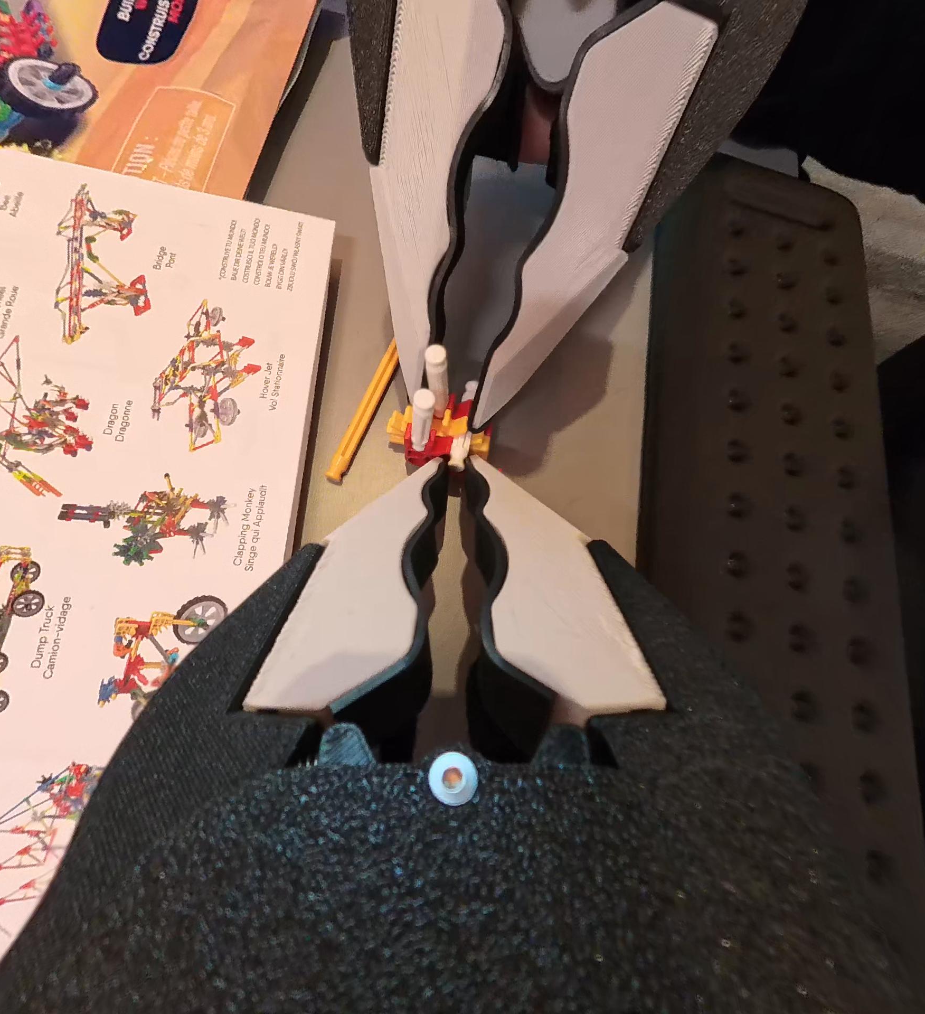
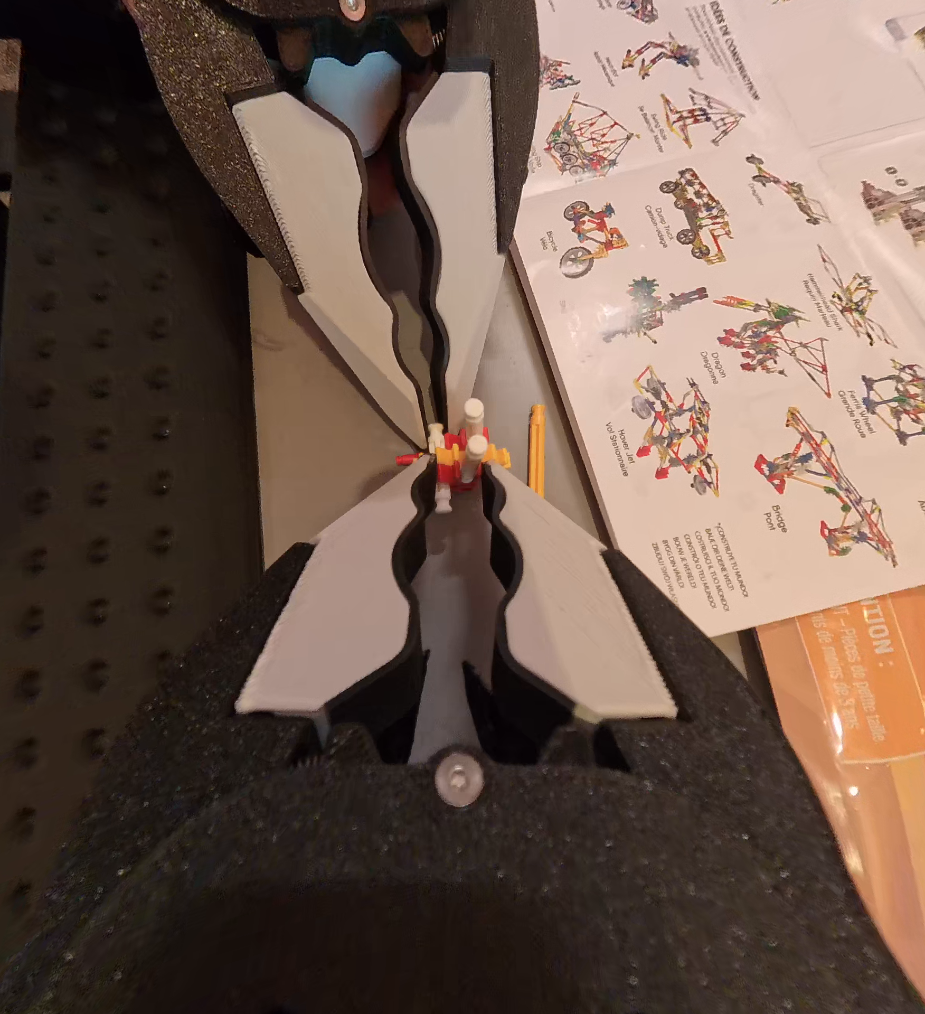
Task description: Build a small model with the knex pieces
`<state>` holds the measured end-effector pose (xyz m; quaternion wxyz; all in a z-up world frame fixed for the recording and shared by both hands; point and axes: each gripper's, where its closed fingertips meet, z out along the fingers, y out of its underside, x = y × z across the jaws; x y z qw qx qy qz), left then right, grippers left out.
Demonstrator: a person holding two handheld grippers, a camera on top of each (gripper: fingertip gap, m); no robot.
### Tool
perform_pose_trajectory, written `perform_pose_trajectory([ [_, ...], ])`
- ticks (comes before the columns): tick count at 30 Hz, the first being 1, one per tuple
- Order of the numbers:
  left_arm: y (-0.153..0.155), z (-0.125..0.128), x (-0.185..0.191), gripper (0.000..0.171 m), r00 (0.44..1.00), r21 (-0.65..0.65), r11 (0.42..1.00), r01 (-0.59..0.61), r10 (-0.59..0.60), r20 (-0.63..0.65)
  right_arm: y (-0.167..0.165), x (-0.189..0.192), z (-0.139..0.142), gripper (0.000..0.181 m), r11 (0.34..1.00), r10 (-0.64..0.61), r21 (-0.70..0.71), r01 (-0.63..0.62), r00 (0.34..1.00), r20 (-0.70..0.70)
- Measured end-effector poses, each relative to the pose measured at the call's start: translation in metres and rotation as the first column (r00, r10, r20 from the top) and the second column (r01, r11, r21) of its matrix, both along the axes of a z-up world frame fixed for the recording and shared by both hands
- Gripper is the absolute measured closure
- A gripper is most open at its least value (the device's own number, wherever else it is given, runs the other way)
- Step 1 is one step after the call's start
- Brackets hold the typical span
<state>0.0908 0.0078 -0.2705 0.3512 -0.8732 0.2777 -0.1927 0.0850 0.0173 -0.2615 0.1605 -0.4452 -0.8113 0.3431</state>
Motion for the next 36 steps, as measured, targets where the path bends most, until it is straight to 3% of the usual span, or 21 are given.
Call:
perform_pose_trajectory([
  [8, 0.000, 0.000, -0.001, 0.170, 0.997, -0.059, 0.998, -0.012, 0.017, 0.079, 0.000, -0.002, -0.001, 0.166, 0.999, 0.023, 0.034, -0.026, 0.996, 0.087],
  [20, 0.003, -0.001, -0.004, 0.171, 0.999, -0.087, 0.996, 0.015, -0.011, 0.042, 0.002, -0.003, -0.004, 0.166, 0.996, 0.025, 0.078, -0.039, 0.986, 0.165],
  [36, 0.008, 0.003, -0.010, 0.161, 0.999, 0.047, 0.999, -0.020, 0.021, -0.027, 0.006, -0.004, -0.005, 0.166, 0.998, -0.030, 0.057, 0.022, 0.989, 0.148],
])
